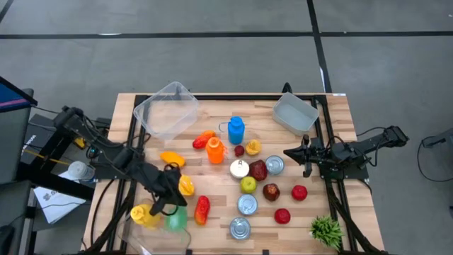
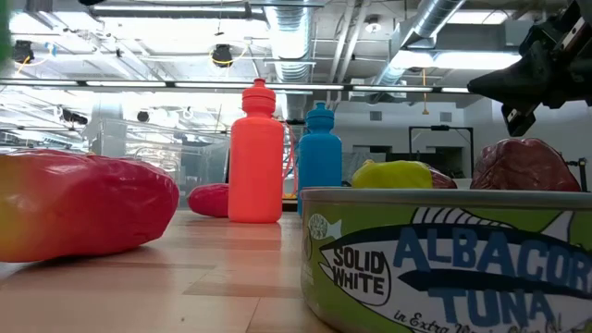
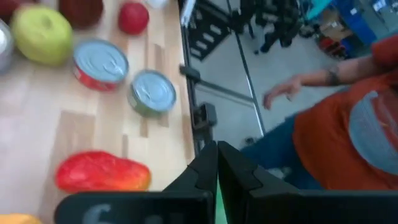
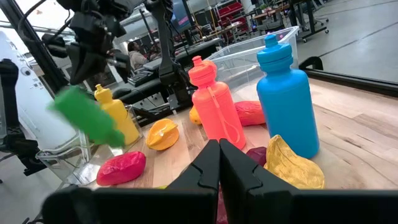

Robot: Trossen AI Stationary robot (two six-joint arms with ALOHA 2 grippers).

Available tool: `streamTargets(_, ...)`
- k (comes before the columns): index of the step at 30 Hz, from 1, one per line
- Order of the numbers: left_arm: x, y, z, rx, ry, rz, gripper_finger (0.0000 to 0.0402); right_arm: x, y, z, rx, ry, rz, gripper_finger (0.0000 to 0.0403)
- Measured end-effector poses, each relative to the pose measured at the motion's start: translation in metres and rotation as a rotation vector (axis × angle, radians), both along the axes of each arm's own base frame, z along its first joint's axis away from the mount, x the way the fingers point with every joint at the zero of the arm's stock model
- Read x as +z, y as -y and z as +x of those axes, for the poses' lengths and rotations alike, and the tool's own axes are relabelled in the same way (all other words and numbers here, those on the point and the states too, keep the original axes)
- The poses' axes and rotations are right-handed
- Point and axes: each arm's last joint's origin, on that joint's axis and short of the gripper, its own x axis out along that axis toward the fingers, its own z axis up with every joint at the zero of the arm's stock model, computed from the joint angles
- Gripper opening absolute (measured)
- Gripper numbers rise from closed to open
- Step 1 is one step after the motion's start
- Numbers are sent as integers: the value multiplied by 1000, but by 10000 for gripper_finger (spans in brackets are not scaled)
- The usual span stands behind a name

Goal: Pick & Place Food Item
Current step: Put the green water bottle into the transparent bin

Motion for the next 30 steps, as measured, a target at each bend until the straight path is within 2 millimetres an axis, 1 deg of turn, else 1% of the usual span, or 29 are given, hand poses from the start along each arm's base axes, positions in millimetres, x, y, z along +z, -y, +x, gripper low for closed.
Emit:
streamTargets(7, 10, -16, -2, 129, 66, 19, 1, 0, 0, 0, 0, 0, 0, 0)
streamTargets(9, 19, -24, 0, 147, 104, 37, 1, 0, 0, 0, 0, 0, 0, 0)
streamTargets(11, 32, -31, 2, 149, 173, 93, 0, 0, 0, 0, 0, 0, 0, 0)
streamTargets(13, 49, -37, 3, 123, 242, 196, 0, 0, 0, 0, 0, 0, 0, 0)
streamTargets(15, 63, -41, 5, 86, 251, 335, 2, 0, 0, 0, 0, 0, 0, 0)
streamTargets(18, 72, -43, 10, -8, 138, 589, 9, 0, 0, 0, 0, 0, 0, 0)
streamTargets(20, 77, -41, 16, -89, 93, 732, 22, 0, 0, 0, 0, 0, 0, 0)
streamTargets(21, 78, -40, 19, -131, 75, 794, 31, 0, 0, 0, 0, 0, 0, 0)
streamTargets(23, 73, -36, 26, -239, 26, 874, 54, 0, 0, 0, 0, 0, 0, 0)
streamTargets(26, 59, -30, 34, -392, -19, 908, 97, 0, 0, 0, 0, 0, 0, 0)
streamTargets(30, 35, -27, 39, -517, -146, 965, 164, 0, 0, 0, 0, 0, 0, 0)
